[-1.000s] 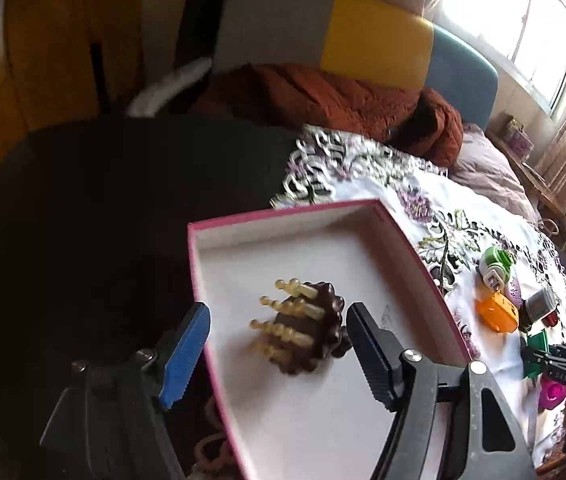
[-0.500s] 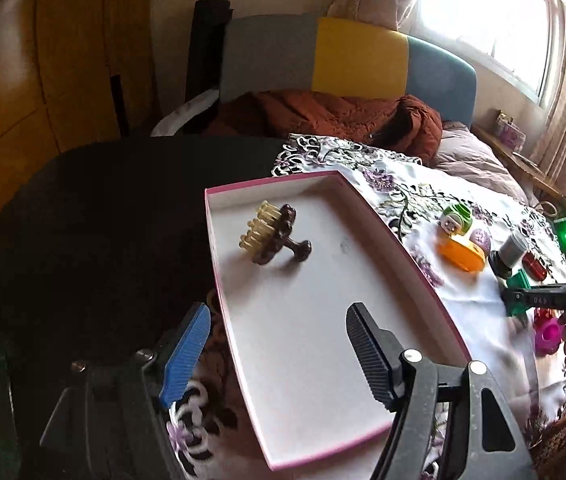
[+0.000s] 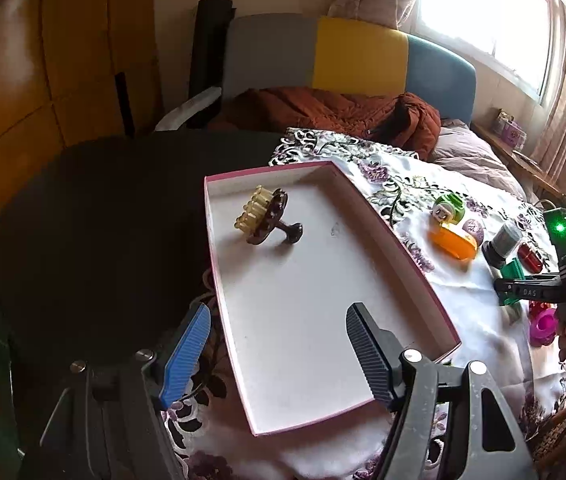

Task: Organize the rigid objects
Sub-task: 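Lift the green stand with the right gripper and swing toward the tray, then lower the green stand into the tray beside the comb, open right gripper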

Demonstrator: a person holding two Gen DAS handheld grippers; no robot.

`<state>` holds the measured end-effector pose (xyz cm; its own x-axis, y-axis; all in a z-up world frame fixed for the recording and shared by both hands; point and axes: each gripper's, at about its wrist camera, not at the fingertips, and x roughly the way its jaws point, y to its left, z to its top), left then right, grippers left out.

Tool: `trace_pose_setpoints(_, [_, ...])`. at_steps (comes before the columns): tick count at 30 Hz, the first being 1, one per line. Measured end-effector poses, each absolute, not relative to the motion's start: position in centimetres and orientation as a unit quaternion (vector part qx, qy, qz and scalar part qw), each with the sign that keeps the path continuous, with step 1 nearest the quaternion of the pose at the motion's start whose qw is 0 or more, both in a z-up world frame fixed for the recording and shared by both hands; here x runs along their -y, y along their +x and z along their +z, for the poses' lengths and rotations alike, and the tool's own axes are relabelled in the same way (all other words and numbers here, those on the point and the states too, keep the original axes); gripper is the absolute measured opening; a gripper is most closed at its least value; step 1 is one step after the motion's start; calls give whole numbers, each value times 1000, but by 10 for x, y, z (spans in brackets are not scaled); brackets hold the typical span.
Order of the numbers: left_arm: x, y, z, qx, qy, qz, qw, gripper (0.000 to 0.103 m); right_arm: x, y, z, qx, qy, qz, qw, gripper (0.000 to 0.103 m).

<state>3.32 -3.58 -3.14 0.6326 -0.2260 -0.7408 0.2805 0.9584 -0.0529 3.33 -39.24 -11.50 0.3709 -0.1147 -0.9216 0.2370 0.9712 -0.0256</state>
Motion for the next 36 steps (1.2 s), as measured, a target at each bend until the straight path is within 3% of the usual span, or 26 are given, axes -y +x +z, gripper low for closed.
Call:
trace_pose_setpoints(18, [9, 35, -40, -416, 2, -125, 901, 72, 379, 35, -113, -540, 7, -124, 832, 30])
trace_pose_setpoints(30, [-13, 40, -49, -428, -30, -126, 895, 71, 320, 44, -40, -463, 35, -46, 884, 30])
trace_pose_setpoints(36, [-14, 40, -48, -426, -33, -132, 895, 71, 254, 79, -33, -457, 38, 44, 888, 30])
